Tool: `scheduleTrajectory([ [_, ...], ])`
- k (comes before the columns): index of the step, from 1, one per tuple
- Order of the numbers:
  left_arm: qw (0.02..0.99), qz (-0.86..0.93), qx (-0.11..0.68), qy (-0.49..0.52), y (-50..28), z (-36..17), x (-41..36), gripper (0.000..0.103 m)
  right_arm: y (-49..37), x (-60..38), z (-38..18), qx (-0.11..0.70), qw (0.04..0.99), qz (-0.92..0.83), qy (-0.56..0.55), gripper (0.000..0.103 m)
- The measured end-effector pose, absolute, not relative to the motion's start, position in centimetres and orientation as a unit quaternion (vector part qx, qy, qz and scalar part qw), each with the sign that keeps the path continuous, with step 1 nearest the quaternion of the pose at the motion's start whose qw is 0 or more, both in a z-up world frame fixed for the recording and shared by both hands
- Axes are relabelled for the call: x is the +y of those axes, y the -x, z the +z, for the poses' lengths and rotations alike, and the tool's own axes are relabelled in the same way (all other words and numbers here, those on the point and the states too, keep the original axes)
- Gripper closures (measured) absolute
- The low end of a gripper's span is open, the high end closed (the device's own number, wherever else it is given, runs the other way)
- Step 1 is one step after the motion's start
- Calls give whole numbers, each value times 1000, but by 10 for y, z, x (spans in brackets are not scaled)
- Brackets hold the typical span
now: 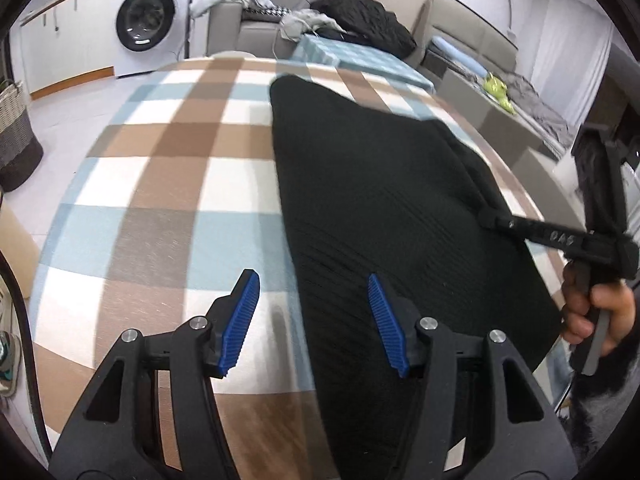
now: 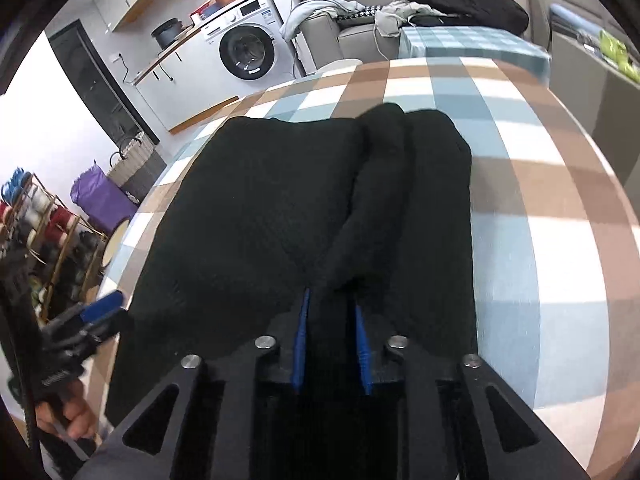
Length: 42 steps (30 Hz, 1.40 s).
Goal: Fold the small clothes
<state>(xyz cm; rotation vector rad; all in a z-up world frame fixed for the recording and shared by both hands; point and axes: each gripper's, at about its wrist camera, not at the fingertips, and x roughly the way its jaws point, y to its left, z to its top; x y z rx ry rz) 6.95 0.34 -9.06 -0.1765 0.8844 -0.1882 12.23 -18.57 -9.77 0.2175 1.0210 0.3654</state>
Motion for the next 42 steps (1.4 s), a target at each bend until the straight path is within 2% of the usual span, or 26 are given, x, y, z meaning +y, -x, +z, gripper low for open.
scheduleTrajectory([
  [3, 892, -94, 435, 77, -69, -97, -4, 49, -105, -191, -99, 489, 845, 188, -111, 74],
  [8, 889, -96, 441, 71, -67, -103, -8, 49, -61, -191, -99, 491, 840, 204, -111, 74],
  [14, 890, -97, 440, 76, -68, -102, -3, 49, -39, -216, -104, 494, 825, 210, -177, 74],
  [22, 891, -95, 438, 73, -64, -99, -3, 49, -24, -212, -97, 507, 820, 221, -148, 75],
  [26, 891, -101, 437, 72, -64, -98, -7, 49, -41, -214, -86, 480, 840, 205, -151, 75],
  [32, 894, -101, 431, 67, -64, -92, -9, 49, -112, -211, -89, 458, 850, 176, -192, 74],
  [33, 895, -100, 429, 67, -64, -91, -9, 49, -121, -210, -90, 456, 851, 173, -196, 76],
  [34, 896, -98, 429, 67, -64, -91, -8, 49, -130, -209, -91, 451, 855, 165, -195, 88],
  [36, 897, -94, 427, 68, -64, -90, -6, 49, -140, -206, -89, 446, 860, 166, -187, 96],
  [38, 897, -92, 426, 69, -65, -89, -4, 49, -140, -203, -78, 426, 876, 167, -153, 96],
  [42, 895, -88, 431, 70, -70, -93, -1, 49, -152, -216, -99, 478, 856, 133, -144, 96],
])
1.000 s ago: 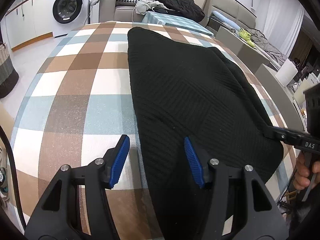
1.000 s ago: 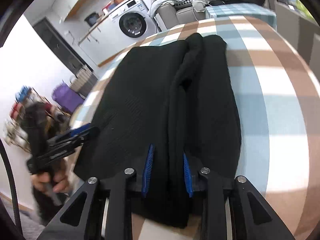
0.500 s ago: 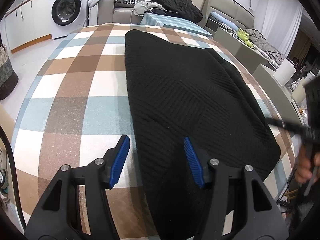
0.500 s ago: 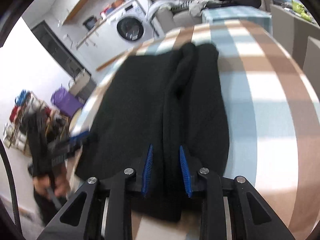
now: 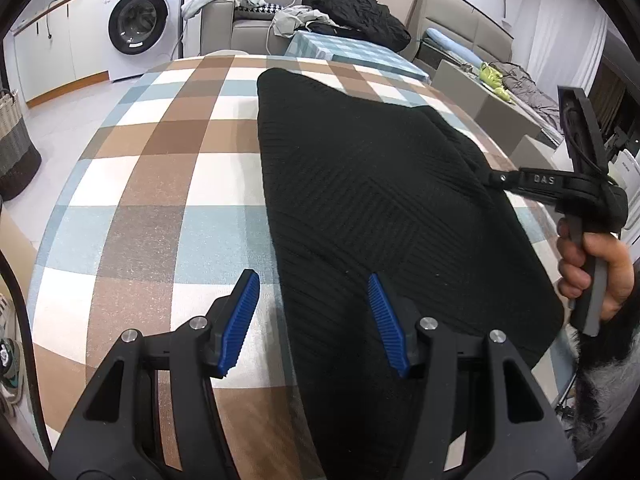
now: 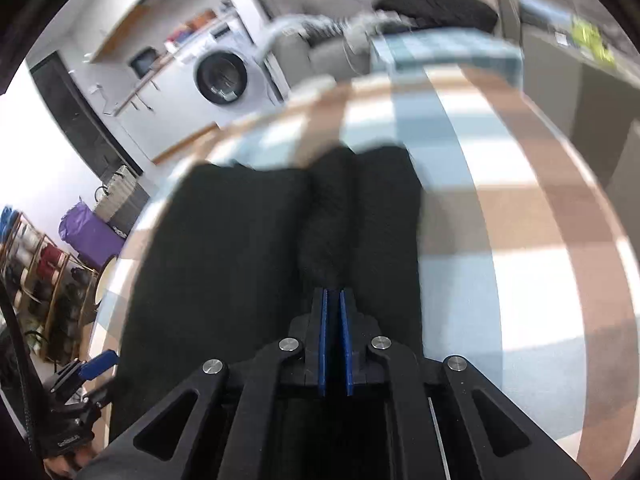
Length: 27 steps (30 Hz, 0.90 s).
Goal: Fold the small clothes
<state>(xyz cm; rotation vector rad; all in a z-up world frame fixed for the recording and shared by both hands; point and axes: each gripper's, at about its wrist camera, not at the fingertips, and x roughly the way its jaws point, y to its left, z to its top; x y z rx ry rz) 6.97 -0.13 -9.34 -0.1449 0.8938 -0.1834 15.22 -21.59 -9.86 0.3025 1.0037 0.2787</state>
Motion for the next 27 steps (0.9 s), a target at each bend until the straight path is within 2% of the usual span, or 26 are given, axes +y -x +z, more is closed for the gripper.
scheduleTrajectory([
  [3, 895, -90, 431, 71, -70, -94, -1, 49, -144, -234, -97, 467, 846, 164, -200, 84],
  [5, 895, -92, 430, 72, -70, -94, -1, 49, -138, -240, -96, 464, 838, 185, -219, 81],
  [7, 895, -91, 431, 72, -71, -94, -2, 49, -136, -235, -97, 470, 828, 212, -222, 69],
  [9, 895, -92, 431, 72, -72, -94, -2, 49, -135, -228, -100, 477, 820, 228, -219, 62],
  [11, 895, -91, 431, 72, -71, -94, -2, 49, -137, -216, -103, 481, 818, 237, -207, 62],
  [12, 895, -91, 430, 71, -71, -93, -2, 49, -137, -212, -104, 479, 820, 241, -201, 65],
  [13, 896, -91, 429, 71, -71, -92, -2, 49, -139, -206, -105, 476, 824, 244, -187, 78],
  [14, 896, -89, 429, 71, -71, -92, -2, 49, -141, -201, -105, 477, 827, 240, -176, 86],
  [15, 897, -89, 428, 72, -70, -91, -2, 49, -142, -196, -106, 478, 829, 238, -164, 90],
  [21, 900, -100, 419, 71, -69, -82, -3, 49, -118, -196, -41, 405, 879, 230, -98, 92],
  [27, 894, -113, 429, 67, -74, -89, -14, 49, -136, -225, -83, 466, 861, 165, -119, 91],
])
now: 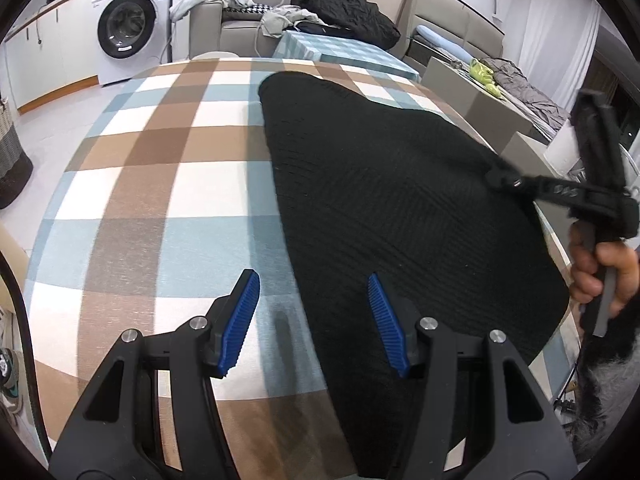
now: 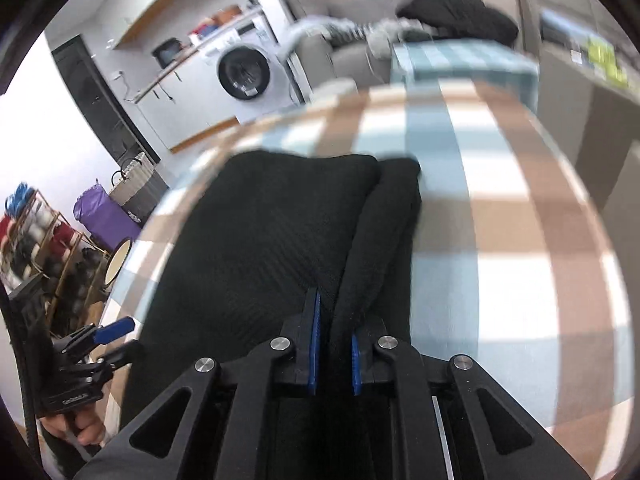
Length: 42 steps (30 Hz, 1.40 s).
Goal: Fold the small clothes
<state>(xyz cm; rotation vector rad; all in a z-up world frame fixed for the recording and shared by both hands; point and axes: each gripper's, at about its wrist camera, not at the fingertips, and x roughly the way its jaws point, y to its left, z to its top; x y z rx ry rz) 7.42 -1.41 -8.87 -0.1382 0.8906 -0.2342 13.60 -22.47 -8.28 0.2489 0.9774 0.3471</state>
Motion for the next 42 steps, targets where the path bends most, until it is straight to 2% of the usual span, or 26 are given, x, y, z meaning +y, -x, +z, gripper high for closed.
scheduleTrajectory([
  [4, 891, -116, 433, 68, -73, -91, -17, 49, -137, -235, -94, 477, 851, 164, -146, 84],
  [12, 887, -123, 441, 67, -71, -99, -20, 49, -91, -253, -105, 483, 834, 176, -198, 83],
  [15, 886, -125, 443, 64, -73, -99, -22, 49, -89, -248, -106, 494, 834, 173, -176, 83],
  [17, 887, -126, 441, 63, -73, -98, -21, 49, -95, -247, -93, 481, 844, 167, -168, 80],
  [19, 888, -127, 438, 66, -74, -96, -20, 49, -108, -249, -82, 466, 853, 162, -171, 68],
  [21, 889, -124, 436, 67, -76, -94, -18, 49, -127, -251, -78, 455, 858, 156, -182, 61],
  [26, 891, -119, 432, 68, -80, -91, -14, 49, -179, -251, -78, 444, 861, 144, -203, 61],
  [29, 890, -116, 435, 69, -85, -93, -11, 49, -199, -242, -79, 441, 871, 124, -176, 64],
  [31, 890, -115, 435, 70, -87, -93, -10, 49, -207, -236, -82, 451, 868, 127, -163, 87],
  [34, 889, -115, 436, 73, -89, -94, -9, 49, -205, -226, -72, 422, 885, 146, -129, 95],
  [38, 890, -116, 435, 72, -91, -95, -9, 49, -197, -219, -53, 367, 905, 186, -108, 99],
  [42, 890, -113, 436, 74, -91, -94, -9, 49, -219, -229, -73, 414, 897, 110, -104, 98],
])
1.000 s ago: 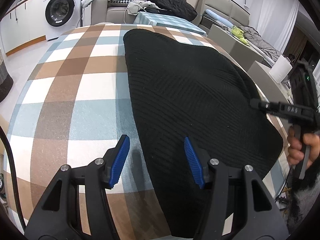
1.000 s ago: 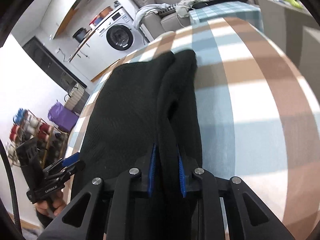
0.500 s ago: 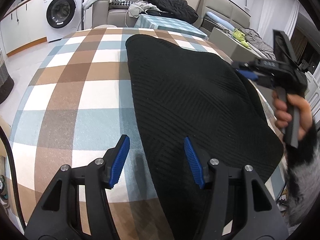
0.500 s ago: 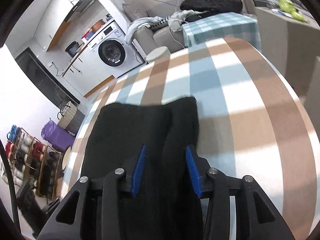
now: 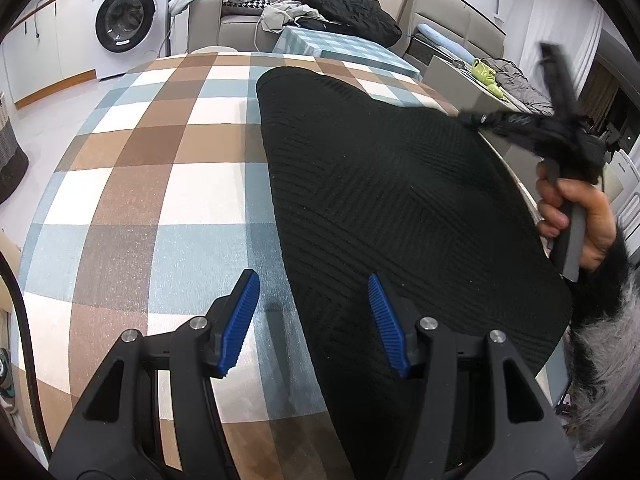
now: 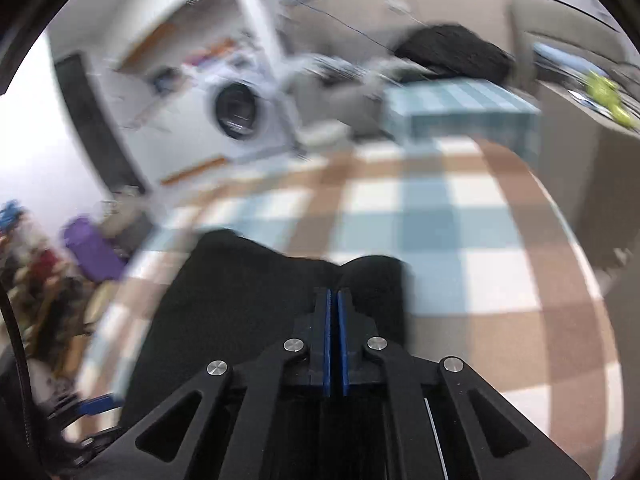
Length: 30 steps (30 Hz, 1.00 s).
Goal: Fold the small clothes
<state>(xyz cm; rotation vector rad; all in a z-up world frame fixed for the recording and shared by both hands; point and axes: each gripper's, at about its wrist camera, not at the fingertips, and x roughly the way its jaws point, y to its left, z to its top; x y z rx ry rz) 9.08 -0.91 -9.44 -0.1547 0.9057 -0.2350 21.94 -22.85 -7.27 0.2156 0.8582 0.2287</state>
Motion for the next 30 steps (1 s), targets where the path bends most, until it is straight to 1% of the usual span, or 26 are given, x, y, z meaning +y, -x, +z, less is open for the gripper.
scheduleTrajectory([
  [1, 890, -113, 436, 74, -90, -94, -10, 49, -224, -233, -80, 432, 890, 95, -109, 91],
  [2, 890, -113, 436, 74, -89, -94, -10, 49, -226, -238, -86, 449, 882, 82, -117, 88],
  [5, 889, -114, 437, 75, -88, -96, -11, 49, -206, -248, -88, 450, 877, 96, -139, 84],
  [7, 887, -118, 440, 76, -87, -98, -12, 49, -184, -253, -85, 449, 873, 116, -149, 73],
  [9, 886, -120, 442, 74, -86, -100, -15, 49, -158, -258, -87, 457, 863, 134, -166, 67],
  [11, 883, -124, 446, 74, -83, -103, -17, 49, -130, -261, -92, 471, 848, 151, -187, 67],
  [13, 882, -128, 448, 72, -79, -105, -20, 49, -103, -258, -96, 485, 839, 163, -185, 67],
  [18, 877, -137, 454, 73, -67, -108, -22, 49, -52, -249, -100, 487, 834, 186, -182, 67],
  [20, 876, -139, 455, 74, -62, -108, -23, 49, -45, -245, -99, 476, 844, 186, -162, 75],
  [22, 875, -139, 458, 72, -56, -108, -24, 49, -42, -244, -98, 481, 841, 185, -165, 86],
  [25, 875, -146, 457, 68, -46, -105, -27, 49, -36, -242, -92, 462, 846, 201, -172, 86],
  [27, 874, -149, 459, 60, -40, -106, -30, 48, -41, -242, -105, 488, 841, 172, -159, 85],
  [29, 874, -146, 460, 52, -36, -106, -31, 48, -39, -246, -107, 487, 839, 170, -175, 81],
  [30, 875, -144, 460, 50, -33, -105, -31, 48, -35, -246, -103, 482, 843, 168, -171, 77],
])
